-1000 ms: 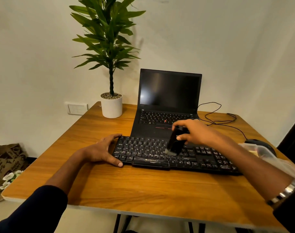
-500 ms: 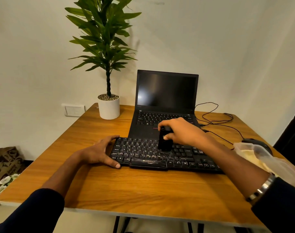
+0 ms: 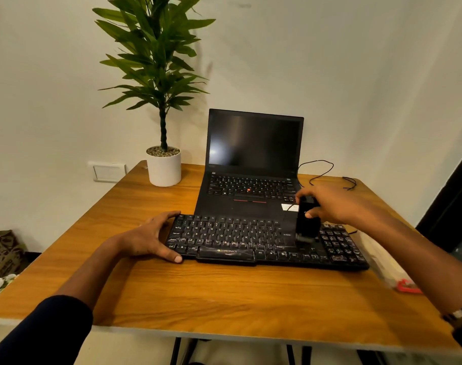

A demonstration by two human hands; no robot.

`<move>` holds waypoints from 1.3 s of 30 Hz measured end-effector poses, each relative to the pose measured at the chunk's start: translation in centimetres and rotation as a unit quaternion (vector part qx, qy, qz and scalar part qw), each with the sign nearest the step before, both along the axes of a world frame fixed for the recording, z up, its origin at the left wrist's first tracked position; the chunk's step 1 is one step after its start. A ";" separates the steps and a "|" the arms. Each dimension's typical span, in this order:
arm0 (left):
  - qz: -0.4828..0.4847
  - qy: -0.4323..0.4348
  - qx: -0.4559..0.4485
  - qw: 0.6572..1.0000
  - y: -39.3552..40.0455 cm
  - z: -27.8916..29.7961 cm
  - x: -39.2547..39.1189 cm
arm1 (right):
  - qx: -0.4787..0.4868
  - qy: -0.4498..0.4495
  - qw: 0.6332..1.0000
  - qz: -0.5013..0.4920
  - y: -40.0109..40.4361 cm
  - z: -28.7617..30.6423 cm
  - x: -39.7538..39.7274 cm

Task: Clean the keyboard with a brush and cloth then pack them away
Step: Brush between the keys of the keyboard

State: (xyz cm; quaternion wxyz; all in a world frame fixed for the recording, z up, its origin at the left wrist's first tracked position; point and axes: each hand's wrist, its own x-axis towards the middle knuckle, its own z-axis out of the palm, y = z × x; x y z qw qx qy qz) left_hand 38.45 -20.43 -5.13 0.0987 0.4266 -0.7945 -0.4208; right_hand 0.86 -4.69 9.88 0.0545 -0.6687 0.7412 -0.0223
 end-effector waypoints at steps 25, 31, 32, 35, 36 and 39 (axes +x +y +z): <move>0.004 -0.002 -0.003 1.000 -0.1 -0.2 0.1 | 0.032 -0.057 0.998 0.014 0.6 -0.1 1.5; 0.005 -0.009 -0.003 1.000 0.1 -0.1 0.0 | 0.013 -0.034 0.998 0.055 -0.8 -0.5 4.7; 0.004 -0.011 -0.004 1.000 0.1 -0.1 0.0 | 0.010 -0.027 0.997 0.067 -1.2 -0.9 5.8; 0.007 -0.013 -0.005 1.000 0.2 0.1 0.0 | -0.007 -0.040 0.993 0.113 -2.5 -1.8 9.1; 0.008 -0.013 -0.005 1.000 0.2 0.2 0.0 | -0.012 -0.053 0.991 0.124 -2.9 -2.0 10.1; 0.008 -0.019 -0.015 1.000 0.3 0.4 0.0 | -0.025 -0.094 0.985 0.144 -3.8 -2.5 12.4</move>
